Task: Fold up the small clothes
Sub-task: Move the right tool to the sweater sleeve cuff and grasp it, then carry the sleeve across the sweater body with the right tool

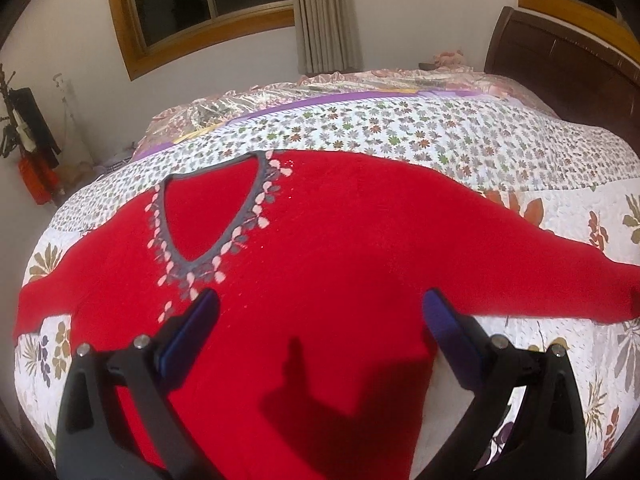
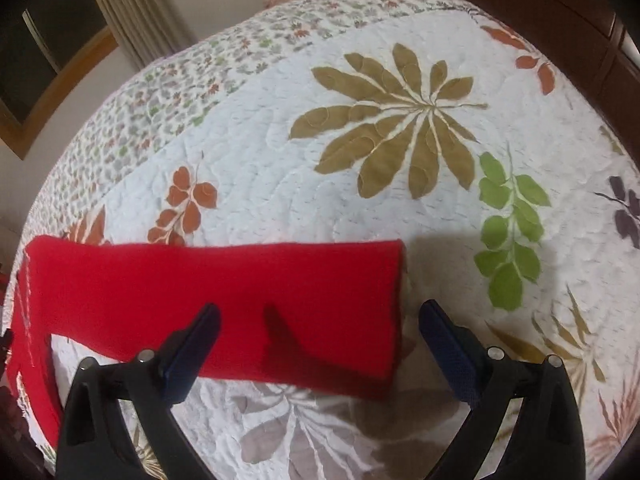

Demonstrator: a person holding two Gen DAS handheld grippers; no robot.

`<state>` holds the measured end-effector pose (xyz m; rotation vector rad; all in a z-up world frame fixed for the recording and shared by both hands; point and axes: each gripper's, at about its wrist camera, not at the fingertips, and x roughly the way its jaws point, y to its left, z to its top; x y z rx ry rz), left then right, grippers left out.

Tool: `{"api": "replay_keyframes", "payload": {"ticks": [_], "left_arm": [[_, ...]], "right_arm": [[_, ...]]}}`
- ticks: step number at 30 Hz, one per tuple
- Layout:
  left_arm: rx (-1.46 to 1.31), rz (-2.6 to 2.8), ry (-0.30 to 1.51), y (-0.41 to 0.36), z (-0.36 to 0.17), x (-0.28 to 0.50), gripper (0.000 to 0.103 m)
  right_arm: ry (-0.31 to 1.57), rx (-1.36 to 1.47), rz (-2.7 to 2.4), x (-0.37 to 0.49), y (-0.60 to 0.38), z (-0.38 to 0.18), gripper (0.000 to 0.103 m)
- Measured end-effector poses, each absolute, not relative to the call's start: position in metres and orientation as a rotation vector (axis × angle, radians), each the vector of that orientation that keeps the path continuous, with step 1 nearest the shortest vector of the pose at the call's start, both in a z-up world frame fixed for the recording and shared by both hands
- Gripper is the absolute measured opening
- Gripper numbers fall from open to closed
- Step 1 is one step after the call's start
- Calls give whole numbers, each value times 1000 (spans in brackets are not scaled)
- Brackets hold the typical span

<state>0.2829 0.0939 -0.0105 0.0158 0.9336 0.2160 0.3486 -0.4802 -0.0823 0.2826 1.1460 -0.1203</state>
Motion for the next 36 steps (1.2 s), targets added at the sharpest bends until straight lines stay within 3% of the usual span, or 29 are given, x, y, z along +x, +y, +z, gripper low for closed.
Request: {"api": "replay_keyframes", "payload": {"ticks": [3, 6, 8, 9, 10, 11, 17, 25, 36], "left_arm": [[21, 213, 941, 92, -15, 284, 100], [22, 215, 953, 94, -20, 285, 100], [22, 224, 957, 97, -22, 286, 100], [20, 229, 958, 99, -22, 287, 100], [18, 234, 957, 101, -22, 287, 100], [18, 240, 956, 104, -22, 286, 100], [37, 275, 946, 125, -22, 280, 100], [10, 340, 952, 173, -22, 266, 100], [4, 385, 956, 208, -26, 251, 100]], "right_arm": [[1143, 247, -130, 352, -476, -84, 96], [1141, 143, -172, 354, -468, -85, 75], [1138, 62, -210, 354, -463, -84, 44], [1134, 54, -212, 354, -462, -82, 37], [1124, 79, -184, 353, -462, -79, 11], [1123, 119, -149, 353, -462, -76, 6], [1056, 87, -52, 353, -416, -48, 6], [1023, -41, 172, 363, -285, -24, 6], [1045, -96, 465, 373, -123, -46, 8]]}}
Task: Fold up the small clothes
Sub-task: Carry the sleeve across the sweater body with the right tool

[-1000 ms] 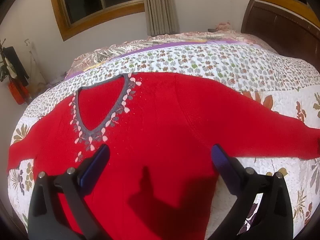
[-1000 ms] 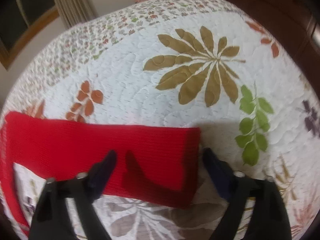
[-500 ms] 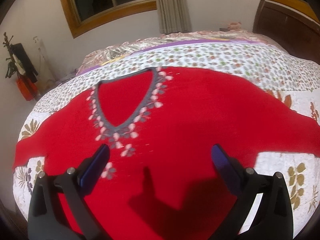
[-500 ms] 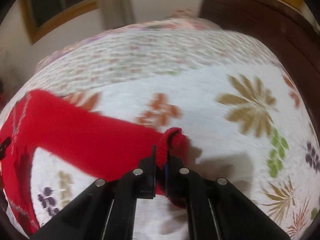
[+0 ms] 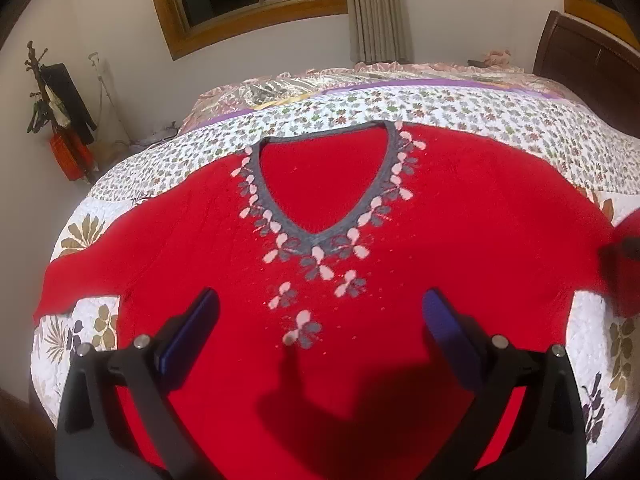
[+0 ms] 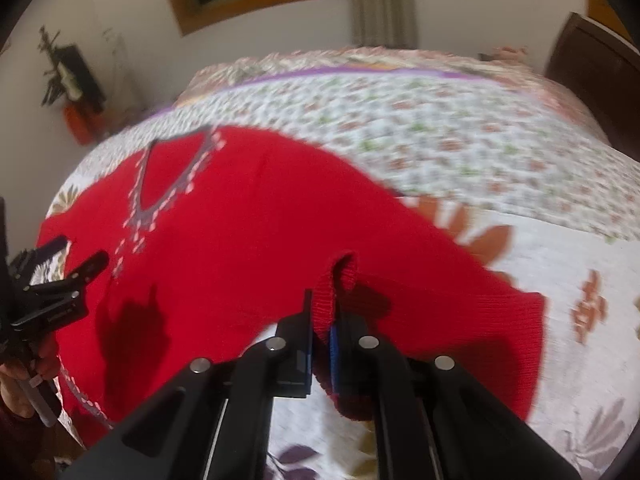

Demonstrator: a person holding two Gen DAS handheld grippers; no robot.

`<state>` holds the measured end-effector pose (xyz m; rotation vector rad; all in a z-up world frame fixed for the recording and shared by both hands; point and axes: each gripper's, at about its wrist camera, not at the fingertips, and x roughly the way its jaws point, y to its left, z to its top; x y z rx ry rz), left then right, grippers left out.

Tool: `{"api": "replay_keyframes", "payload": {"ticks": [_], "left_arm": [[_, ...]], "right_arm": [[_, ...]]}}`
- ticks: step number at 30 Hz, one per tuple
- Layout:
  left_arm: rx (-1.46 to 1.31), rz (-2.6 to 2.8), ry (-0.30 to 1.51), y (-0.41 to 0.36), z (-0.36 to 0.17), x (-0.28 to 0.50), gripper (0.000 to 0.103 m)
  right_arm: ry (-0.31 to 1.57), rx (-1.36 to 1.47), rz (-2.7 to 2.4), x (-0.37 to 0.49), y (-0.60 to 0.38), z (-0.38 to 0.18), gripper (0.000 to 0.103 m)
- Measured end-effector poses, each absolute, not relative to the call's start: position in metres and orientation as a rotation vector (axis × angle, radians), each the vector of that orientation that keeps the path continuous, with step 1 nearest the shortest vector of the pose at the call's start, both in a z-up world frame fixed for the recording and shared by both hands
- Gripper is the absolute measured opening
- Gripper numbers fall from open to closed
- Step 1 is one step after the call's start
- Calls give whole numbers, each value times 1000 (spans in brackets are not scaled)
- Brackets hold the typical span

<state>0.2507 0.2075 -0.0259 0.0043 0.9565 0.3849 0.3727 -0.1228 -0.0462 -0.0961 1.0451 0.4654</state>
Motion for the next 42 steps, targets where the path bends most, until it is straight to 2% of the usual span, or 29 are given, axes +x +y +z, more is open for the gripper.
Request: {"api": "replay_keyframes", "payload": {"ticks": [3, 4, 10, 17, 25, 26, 28, 29, 31, 32, 33, 34, 42], "left_arm": [[14, 378, 969, 207, -31, 250, 100], [17, 374, 973, 206, -32, 251, 100], [8, 286, 991, 184, -38, 258, 100], [-46, 52, 1034, 118, -46, 280, 100], [-47, -39, 1072, 60, -69, 320, 99], [-42, -45, 1077, 55, -71, 321, 96], [-29, -82, 1099, 44, -75, 323, 63], [-27, -101, 1105, 37, -77, 322, 56], [-29, -116, 1093, 34, -76, 321, 29], [-27, -114, 1080, 33, -74, 320, 22], [-38, -122, 1074, 33, -71, 319, 7], [-61, -134, 1068, 36, -68, 319, 3], [-171, -129, 921, 93, -14, 302, 2]], "right_arm": [[1100, -84, 478, 375, -111, -63, 31], [1115, -55, 494, 374, -114, -66, 44], [1054, 152, 494, 362, -181, -45, 45], [1067, 147, 301, 344, -258, -55, 46], [1053, 153, 259, 325, -291, -64, 46], [1053, 149, 254, 325, -294, -66, 46], [1050, 153, 254, 322, -297, -68, 46], [1049, 160, 256, 320, -298, -69, 46], [1051, 171, 253, 319, -301, -72, 47], [1051, 175, 249, 319, -301, -74, 47], [1052, 181, 248, 318, -302, -74, 47], [1053, 184, 247, 318, -302, -75, 47], [1033, 202, 262, 312, -296, -67, 50]]}}
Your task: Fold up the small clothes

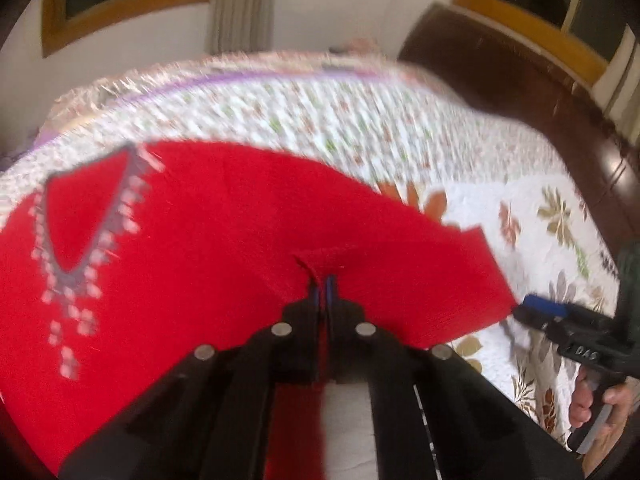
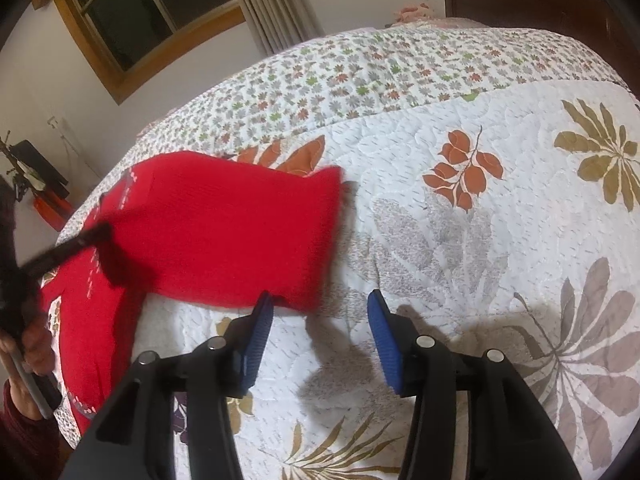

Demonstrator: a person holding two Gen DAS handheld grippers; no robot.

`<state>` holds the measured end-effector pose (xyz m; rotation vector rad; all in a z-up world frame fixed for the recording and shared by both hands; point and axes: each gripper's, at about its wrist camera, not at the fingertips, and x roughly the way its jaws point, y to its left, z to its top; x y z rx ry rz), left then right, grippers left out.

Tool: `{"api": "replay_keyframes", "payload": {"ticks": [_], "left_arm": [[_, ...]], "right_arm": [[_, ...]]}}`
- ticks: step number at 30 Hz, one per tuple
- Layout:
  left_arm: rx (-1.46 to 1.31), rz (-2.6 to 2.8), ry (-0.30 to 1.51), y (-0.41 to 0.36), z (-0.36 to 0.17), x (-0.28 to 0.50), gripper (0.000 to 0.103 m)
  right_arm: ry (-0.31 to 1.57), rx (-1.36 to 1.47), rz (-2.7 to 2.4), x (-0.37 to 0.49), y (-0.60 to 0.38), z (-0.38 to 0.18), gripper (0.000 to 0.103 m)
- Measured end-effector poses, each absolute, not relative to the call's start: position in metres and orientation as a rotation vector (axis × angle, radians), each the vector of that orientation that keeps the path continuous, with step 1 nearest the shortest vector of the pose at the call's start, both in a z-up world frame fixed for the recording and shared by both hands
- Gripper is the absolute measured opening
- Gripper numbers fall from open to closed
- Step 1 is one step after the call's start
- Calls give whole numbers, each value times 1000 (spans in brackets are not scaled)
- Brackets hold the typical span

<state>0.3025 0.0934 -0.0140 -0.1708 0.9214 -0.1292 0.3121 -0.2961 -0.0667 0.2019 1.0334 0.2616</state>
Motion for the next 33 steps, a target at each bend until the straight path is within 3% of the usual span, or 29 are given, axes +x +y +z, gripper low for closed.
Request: {"api": "replay_keyframes", "payload": {"ticks": [9, 18, 22, 31, 33], "left_arm": [[-149, 113, 833, 223, 22, 285, 2], [-206, 287, 829, 331, 19, 262, 2], [-225, 341, 824, 365, 17, 259, 2], [-220, 401, 888, 400, -25, 272, 2], [-231, 421, 910, 408, -41, 277, 2]], "right_arm": [[1030, 194, 345, 317, -252, -62, 50], [1053, 177, 469, 334, -173, -66, 55], [1065, 153, 489, 339, -142, -70, 63], [1125, 263, 533, 368, -117, -86, 62], [1137, 270, 532, 371, -113, -93, 55]]}}
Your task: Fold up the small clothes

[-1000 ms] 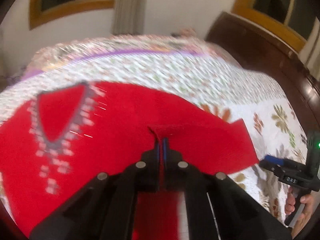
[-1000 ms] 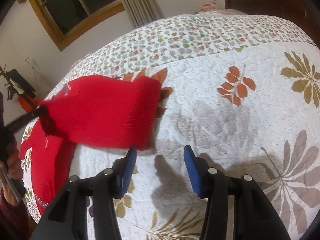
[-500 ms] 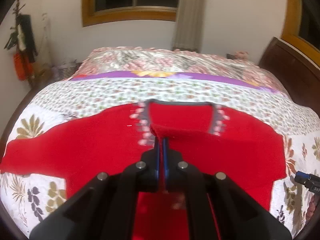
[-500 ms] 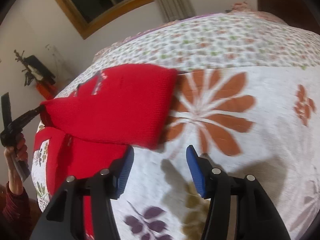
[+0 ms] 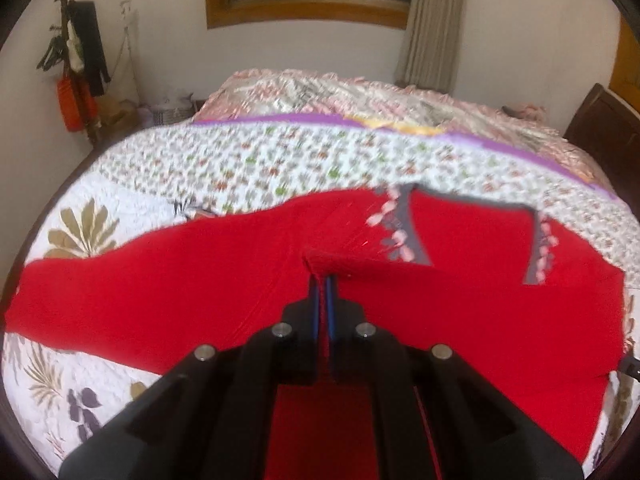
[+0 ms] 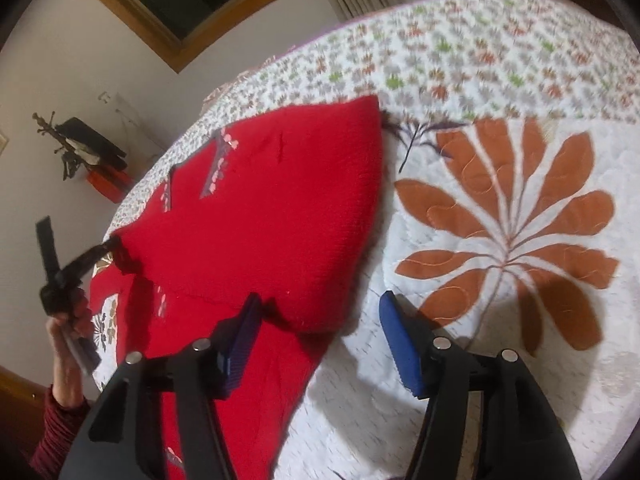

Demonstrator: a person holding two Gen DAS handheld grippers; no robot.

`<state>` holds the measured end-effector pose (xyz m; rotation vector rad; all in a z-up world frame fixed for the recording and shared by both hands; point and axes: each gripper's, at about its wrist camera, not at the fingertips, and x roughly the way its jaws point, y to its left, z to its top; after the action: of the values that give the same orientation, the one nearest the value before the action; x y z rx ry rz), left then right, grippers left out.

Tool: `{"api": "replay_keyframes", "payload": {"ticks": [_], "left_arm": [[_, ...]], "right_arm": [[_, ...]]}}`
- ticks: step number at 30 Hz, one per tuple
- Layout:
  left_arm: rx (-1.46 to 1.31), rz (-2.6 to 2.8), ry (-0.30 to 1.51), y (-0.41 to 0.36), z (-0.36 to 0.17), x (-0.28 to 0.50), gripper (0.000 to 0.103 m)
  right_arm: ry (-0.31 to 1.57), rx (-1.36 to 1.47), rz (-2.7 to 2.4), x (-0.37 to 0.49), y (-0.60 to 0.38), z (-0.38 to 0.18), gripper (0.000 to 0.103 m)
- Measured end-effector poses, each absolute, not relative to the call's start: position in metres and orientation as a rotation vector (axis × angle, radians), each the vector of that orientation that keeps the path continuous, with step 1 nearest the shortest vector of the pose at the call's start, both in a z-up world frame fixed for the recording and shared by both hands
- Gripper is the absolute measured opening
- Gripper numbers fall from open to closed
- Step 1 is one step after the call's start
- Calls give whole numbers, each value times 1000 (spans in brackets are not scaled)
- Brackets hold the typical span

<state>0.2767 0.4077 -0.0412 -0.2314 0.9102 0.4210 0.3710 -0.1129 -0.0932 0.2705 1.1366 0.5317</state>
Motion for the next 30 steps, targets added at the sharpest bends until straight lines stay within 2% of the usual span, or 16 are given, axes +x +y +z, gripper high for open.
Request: {"api": "replay_keyframes", "payload": {"ticks": [2, 4, 9, 12, 15, 18, 22, 25, 27, 30], "left_arm": [[-217, 430, 950, 410, -58, 282, 2], [-185, 438, 983, 408, -73, 286, 3], [-193, 450, 1005, 414, -85, 281, 9], [-268, 456, 983, 429, -66, 268, 20], [-313, 434, 954, 435, -51, 259, 24], [-347, 365, 941, 428, -35, 250, 39], [-332, 281, 984, 402, -43, 258, 40], [-305, 273, 1045, 395, -66, 270, 35], [-314, 270, 1103, 398, -88, 278, 37], [-314, 260, 1091, 402, -100, 280, 37]], "right_arm": [[1144, 233, 510, 370, -108, -100, 34], [1143, 179, 477, 366, -104, -106, 28], [1167, 141, 452, 365, -98, -106, 28], [1163, 145, 447, 359, -100, -91, 35], [1088, 113, 472, 347, -92, -61, 41], [1060, 79, 493, 342, -73, -46, 44], [1101, 61, 493, 346, -52, -61, 44], [1161, 62, 451, 353, -51, -88, 43], [1177, 87, 448, 356, -54, -102, 43], [1171, 75, 441, 356, -52, -106, 44]]}}
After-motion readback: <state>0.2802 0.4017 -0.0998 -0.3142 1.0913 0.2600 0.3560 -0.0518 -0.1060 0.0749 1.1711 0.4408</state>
